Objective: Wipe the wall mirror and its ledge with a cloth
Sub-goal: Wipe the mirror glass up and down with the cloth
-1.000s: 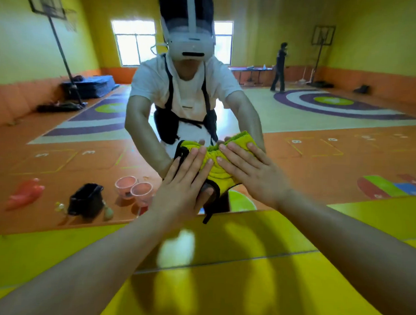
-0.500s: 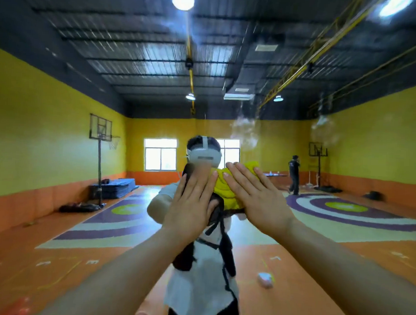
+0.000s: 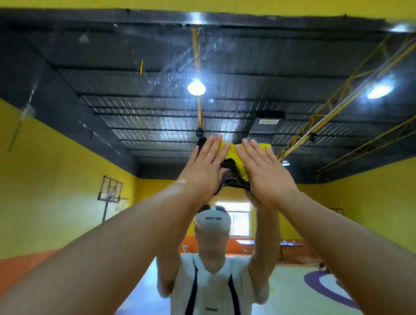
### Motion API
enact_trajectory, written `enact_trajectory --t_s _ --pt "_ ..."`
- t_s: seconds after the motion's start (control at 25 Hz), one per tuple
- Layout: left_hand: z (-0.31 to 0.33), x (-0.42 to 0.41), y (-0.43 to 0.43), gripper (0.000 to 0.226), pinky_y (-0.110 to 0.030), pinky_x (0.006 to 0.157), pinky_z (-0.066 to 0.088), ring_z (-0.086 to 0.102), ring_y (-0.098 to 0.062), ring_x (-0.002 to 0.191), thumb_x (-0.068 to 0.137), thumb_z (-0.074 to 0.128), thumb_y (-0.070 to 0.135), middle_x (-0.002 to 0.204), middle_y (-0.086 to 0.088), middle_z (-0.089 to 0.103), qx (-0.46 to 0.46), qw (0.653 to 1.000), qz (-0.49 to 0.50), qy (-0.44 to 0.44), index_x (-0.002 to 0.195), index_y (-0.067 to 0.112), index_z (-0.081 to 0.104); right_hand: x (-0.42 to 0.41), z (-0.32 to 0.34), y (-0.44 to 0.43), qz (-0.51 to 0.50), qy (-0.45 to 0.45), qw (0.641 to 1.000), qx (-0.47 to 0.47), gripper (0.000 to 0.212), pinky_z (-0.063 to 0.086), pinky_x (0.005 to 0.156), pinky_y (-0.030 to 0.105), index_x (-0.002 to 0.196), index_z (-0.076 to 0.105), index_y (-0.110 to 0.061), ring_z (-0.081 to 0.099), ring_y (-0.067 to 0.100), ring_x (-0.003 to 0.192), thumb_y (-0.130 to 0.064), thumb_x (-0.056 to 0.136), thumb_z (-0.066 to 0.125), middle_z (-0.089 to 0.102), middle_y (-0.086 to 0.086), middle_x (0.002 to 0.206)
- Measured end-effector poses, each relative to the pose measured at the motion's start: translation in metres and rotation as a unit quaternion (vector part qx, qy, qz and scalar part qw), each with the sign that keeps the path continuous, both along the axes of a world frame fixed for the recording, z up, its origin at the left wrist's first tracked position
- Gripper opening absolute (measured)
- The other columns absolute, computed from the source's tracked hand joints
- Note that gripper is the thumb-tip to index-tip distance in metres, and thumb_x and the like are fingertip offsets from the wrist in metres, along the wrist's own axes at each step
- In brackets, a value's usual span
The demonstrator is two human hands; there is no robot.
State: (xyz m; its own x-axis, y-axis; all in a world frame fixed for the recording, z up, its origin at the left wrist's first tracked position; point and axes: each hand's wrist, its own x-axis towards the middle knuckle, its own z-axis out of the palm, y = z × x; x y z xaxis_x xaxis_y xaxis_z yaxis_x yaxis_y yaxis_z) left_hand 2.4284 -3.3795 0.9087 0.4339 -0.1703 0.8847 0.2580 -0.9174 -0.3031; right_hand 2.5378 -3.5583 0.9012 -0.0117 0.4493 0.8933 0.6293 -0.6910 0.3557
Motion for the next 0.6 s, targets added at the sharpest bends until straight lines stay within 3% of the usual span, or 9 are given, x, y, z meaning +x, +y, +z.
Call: enact_trajectory --t_s 0.08,0.16,0.28,0.36,0.44,0.52,0.6 --pt "0.016 -0.010 -0.005 0.065 -0.045 0.128 -0.009 -0.023 -0.015 0.155 0.110 0.033 0.034 0.170 0.001 -0.020 -0.014 0.999 -0.019 0.041 0.164 0.023 -0.001 -0.015 0.013 0.001 -0.018 0.039 0.999 0.001 0.081 -0.012 0.127 0.042 0.163 -0.005 -0.024 -0.019 0.016 0.156 -0.026 0.099 0.044 -0.012 -0.001 0.171" --pt "0.005 -0.019 0.004 0.065 -0.042 0.128 -0.008 -0.017 -0.014 0.156 0.103 0.037 0.028 0.171 0.001 -0.010 -0.019 0.992 -0.105 0.064 0.164 0.021 0.014 -0.032 0.003 0.005 0.009 0.109 0.994 0.011 0.066 -0.012 0.126 0.044 0.164 0.005 -0.021 -0.017 0.017 0.156 -0.032 0.102 0.026 -0.009 0.002 0.171" --pt "-0.030 -0.024 0.018 0.062 -0.032 0.129 -0.002 -0.001 -0.009 0.157 0.096 0.032 0.031 0.167 0.006 0.014 -0.051 0.973 -0.224 0.015 0.155 0.017 0.041 -0.056 -0.013 0.020 0.132 0.215 0.962 0.100 0.054 -0.006 0.127 0.046 0.160 0.026 -0.016 -0.004 0.016 0.158 -0.033 0.109 0.022 0.008 0.004 0.171" --pt "-0.040 -0.024 0.015 0.055 -0.022 0.127 0.004 0.011 -0.007 0.156 0.099 0.035 0.028 0.165 0.004 0.028 -0.094 0.958 -0.271 -0.028 0.149 0.014 0.051 -0.060 -0.016 0.040 0.125 0.195 0.958 0.171 0.057 -0.004 0.127 0.051 0.158 0.034 -0.017 0.000 0.020 0.158 -0.042 0.109 0.019 0.015 0.007 0.171" --pt "-0.039 -0.029 0.012 0.053 -0.015 0.124 0.012 0.024 -0.006 0.153 0.098 0.039 0.022 0.161 0.000 0.039 -0.130 0.942 -0.305 -0.057 0.147 0.010 0.054 -0.058 -0.023 0.064 0.068 0.170 0.964 0.194 0.067 -0.008 0.125 0.057 0.160 0.025 -0.021 -0.008 0.027 0.158 -0.057 0.104 0.014 0.007 0.012 0.171" --pt "-0.036 -0.038 0.021 0.051 -0.017 0.123 0.020 0.034 -0.008 0.149 0.095 0.040 0.014 0.156 -0.001 0.047 -0.137 0.932 -0.321 -0.099 0.142 0.009 0.059 -0.053 -0.031 0.082 0.014 0.138 0.970 0.200 0.073 -0.010 0.121 0.064 0.162 0.012 -0.028 -0.014 0.037 0.156 -0.067 0.100 0.011 -0.003 0.018 0.170" --pt "-0.038 -0.043 0.039 0.049 -0.028 0.125 0.024 0.036 -0.014 0.150 0.095 0.040 0.012 0.157 -0.004 0.047 -0.078 0.948 -0.276 -0.135 0.139 0.008 0.060 -0.046 -0.035 0.089 -0.009 0.083 0.973 0.215 0.071 -0.005 0.120 0.069 0.163 0.010 -0.032 -0.010 0.042 0.156 -0.068 0.102 0.016 -0.001 0.017 0.170"
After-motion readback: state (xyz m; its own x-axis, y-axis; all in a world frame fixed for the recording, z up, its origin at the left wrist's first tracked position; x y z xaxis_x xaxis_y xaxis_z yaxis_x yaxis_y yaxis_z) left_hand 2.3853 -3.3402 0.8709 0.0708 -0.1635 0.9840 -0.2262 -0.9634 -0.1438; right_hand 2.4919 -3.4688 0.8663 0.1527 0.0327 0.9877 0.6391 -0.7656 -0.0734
